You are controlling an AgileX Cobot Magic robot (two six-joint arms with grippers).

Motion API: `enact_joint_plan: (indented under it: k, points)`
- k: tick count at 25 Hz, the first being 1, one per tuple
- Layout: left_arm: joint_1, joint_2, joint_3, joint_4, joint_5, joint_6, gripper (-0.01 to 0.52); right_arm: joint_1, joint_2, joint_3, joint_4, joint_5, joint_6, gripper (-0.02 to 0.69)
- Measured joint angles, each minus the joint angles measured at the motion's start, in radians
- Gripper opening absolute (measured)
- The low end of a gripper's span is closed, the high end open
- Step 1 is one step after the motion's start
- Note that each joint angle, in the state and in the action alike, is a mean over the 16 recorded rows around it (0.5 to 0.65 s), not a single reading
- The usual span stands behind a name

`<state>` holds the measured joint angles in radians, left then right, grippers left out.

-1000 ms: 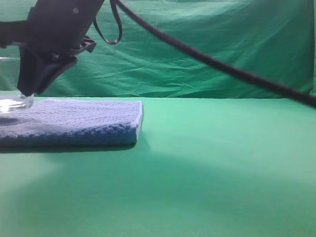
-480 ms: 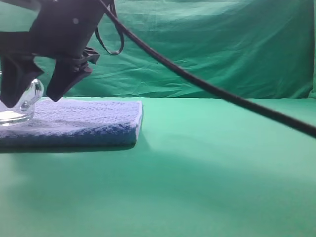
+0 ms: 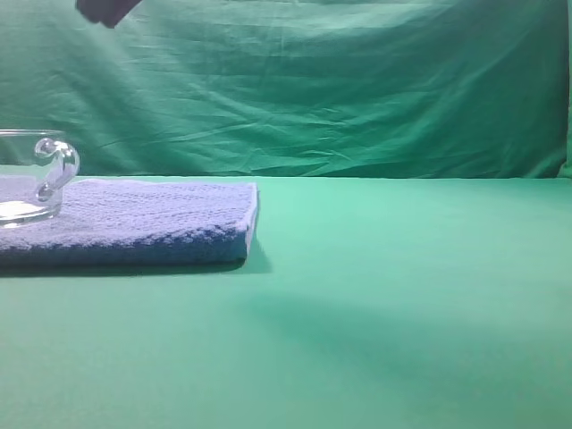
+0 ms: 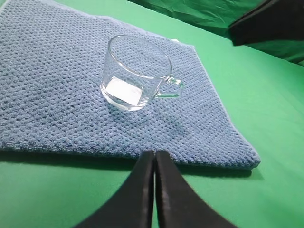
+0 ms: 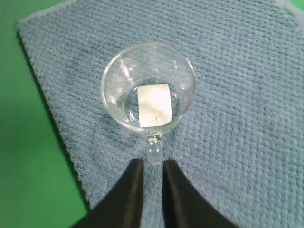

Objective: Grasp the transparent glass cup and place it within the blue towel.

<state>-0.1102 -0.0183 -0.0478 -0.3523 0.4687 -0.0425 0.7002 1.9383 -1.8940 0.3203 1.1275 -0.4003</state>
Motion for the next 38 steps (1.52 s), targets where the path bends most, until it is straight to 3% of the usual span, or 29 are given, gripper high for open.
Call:
enact_joint_plan:
  k: [7, 14, 21, 29, 38]
  points:
    - [0.0, 0.0, 0.0, 0.0, 0.0, 0.0, 0.0, -0.064, -0.032, -0.001, -0.008, 0.099, 0.066, 0.0]
    - [0.0, 0.0, 0.0, 0.0, 0.0, 0.0, 0.0, -0.114, -0.083, 0.033, -0.01, 0.09, 0.111, 0.0]
    - [0.0, 0.0, 0.0, 0.0, 0.0, 0.0, 0.0, -0.132, -0.237, 0.188, -0.039, -0.038, 0.138, 0.0]
    - [0.0, 0.0, 0.0, 0.0, 0.0, 0.0, 0.0, -0.152, -0.504, 0.519, -0.113, -0.253, 0.205, 0.0]
    - [0.0, 0.0, 0.0, 0.0, 0.0, 0.0, 0.0, -0.285, -0.819, 0.913, -0.153, -0.452, 0.292, 0.0]
